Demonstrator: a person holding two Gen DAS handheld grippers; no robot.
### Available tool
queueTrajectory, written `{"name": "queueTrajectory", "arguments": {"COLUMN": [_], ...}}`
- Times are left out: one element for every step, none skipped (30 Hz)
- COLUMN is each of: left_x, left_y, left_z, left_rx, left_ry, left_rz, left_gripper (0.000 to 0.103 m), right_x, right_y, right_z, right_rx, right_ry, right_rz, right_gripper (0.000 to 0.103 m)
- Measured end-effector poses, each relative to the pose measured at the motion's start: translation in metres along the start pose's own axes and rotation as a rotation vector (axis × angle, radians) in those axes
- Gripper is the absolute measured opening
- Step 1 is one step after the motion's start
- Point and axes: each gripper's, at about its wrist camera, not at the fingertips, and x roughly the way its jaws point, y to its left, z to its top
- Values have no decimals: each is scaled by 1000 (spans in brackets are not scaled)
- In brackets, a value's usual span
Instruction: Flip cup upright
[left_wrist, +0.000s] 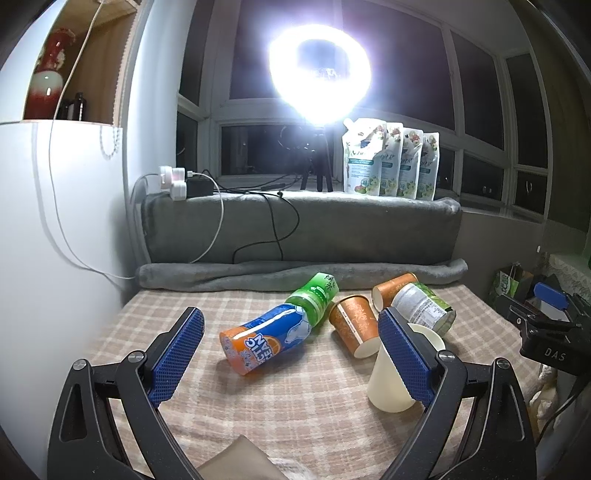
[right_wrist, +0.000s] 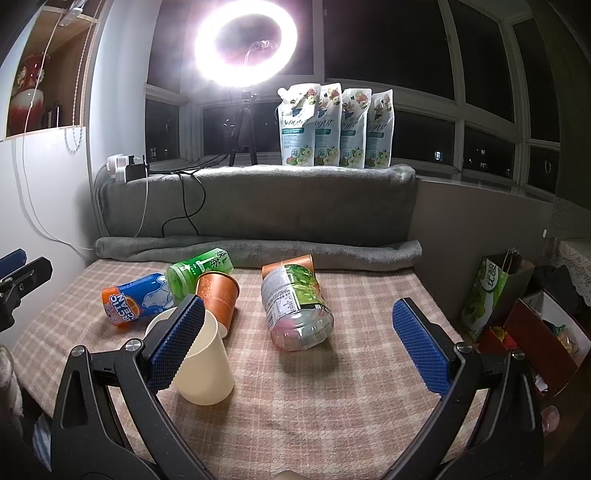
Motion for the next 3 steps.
{"name": "queueTrajectory", "arguments": {"left_x": [0,0,0], "left_y": [0,0,0], "left_z": [0,-1,-1], "left_rx": [2,3,3], "left_ry": [-3,-5,-8], "left_rz": [3,5,8], "left_gripper": [95,95,95], "right_x": [0,1,2], "right_y": [0,0,0], "right_z": [-1,-1,-2], "right_rx": [0,1,1], "right_ry": [3,5,9], "right_rz": [3,5,7], "right_gripper": [103,103,103]}}
